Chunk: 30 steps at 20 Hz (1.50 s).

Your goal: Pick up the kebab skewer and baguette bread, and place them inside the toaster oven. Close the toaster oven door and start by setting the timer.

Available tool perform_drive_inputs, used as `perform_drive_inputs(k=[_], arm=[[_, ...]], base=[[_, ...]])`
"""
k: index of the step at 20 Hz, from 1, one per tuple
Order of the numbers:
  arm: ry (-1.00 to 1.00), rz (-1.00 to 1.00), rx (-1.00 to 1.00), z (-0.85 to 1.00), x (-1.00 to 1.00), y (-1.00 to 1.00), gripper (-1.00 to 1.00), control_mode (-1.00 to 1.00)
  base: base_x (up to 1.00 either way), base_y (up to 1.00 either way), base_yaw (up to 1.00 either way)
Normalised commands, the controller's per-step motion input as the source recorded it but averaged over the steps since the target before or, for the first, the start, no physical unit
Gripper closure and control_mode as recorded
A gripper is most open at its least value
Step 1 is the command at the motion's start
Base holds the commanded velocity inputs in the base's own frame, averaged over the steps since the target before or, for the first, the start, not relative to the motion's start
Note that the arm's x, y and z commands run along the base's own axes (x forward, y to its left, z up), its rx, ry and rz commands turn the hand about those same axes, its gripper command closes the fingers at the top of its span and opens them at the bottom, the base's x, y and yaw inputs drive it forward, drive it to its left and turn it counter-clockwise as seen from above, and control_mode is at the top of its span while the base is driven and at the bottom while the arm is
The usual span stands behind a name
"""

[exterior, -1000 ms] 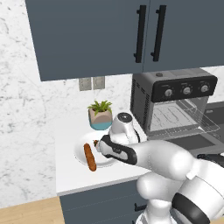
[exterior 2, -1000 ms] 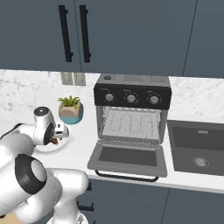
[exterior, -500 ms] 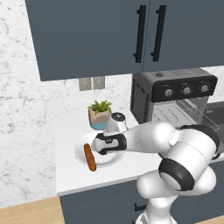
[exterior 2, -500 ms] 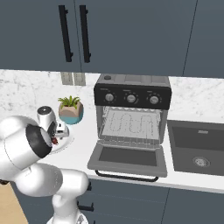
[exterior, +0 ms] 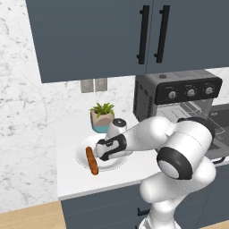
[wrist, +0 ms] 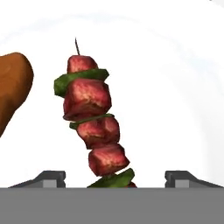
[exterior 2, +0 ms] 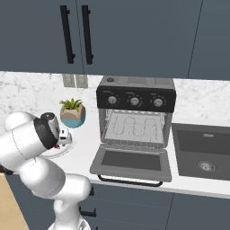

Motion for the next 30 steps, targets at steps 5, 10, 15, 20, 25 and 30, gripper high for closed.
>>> perform_drive_inputs(k=[5, 10, 15, 20, 25, 30], arm=[[0.0, 0.0, 0.0, 0.0, 0.0, 0.0, 1.0, -1.0], [0.0, -0.02, 0.0, 0.1, -0.05, 0.0, 1.0, -1.0], [0.0, -0.13, 0.0, 0.67, -0.44, -0.12, 1.0, -1.0], [0.0, -0.15, 0.02, 0.87, -0.53, -0.4, 1.0, -1.0], [0.02, -0.17, 0.01, 0.96, -0.26, -0.24, 1.0, -1.0], [0.02, -0.23, 0.02, 0.93, -0.41, -0.3, 1.0, -1.0]], base=[[0.0, 0.0, 0.0], [0.0, 0.0, 0.0], [0.0, 0.0, 0.0], [0.0, 0.0, 0.0], [0.0, 0.0, 0.0], [0.0, 0.0, 0.0]])
